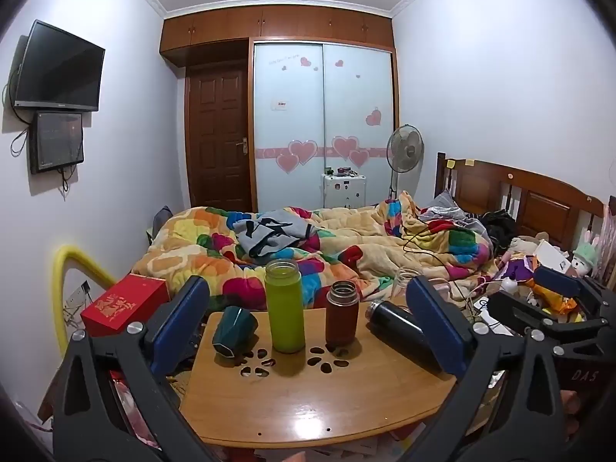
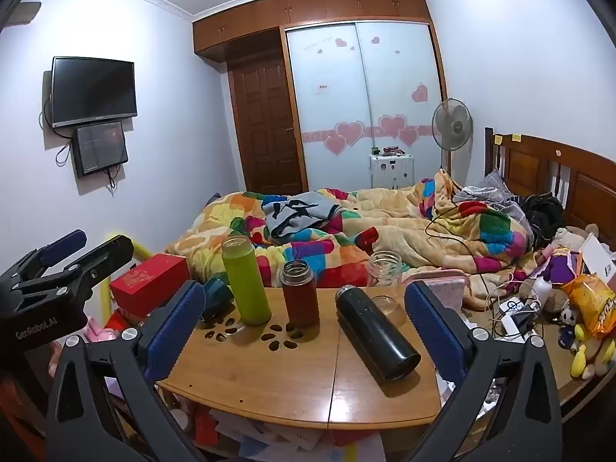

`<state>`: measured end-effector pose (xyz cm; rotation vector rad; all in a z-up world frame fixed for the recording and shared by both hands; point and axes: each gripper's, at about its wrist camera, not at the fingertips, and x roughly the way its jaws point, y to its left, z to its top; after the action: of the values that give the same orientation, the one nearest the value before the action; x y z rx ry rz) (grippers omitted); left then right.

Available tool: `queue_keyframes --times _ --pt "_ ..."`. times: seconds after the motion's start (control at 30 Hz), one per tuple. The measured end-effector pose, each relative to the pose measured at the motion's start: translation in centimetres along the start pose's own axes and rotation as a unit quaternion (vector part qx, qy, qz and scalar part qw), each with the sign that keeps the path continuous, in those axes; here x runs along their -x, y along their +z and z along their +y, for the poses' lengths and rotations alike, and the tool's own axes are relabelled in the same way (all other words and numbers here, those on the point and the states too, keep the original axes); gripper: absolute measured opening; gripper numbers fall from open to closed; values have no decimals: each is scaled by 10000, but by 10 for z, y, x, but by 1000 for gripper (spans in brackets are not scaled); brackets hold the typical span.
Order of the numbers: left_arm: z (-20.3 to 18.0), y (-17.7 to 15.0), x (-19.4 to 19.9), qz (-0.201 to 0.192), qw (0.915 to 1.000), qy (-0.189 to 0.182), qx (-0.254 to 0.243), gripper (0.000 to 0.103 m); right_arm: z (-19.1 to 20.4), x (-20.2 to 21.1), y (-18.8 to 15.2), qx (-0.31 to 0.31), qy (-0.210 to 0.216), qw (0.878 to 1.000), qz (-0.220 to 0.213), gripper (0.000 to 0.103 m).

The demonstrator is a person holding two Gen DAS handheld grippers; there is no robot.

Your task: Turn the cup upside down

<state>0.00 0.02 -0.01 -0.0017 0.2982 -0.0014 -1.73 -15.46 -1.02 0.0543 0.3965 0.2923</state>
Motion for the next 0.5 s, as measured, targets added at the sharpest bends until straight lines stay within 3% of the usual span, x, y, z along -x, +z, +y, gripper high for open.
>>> queue_keyframes --times 0.5 --pt "1 2 -1 9 10000 -49 -32 103 3 -7 0 61 19 10000 39 103"
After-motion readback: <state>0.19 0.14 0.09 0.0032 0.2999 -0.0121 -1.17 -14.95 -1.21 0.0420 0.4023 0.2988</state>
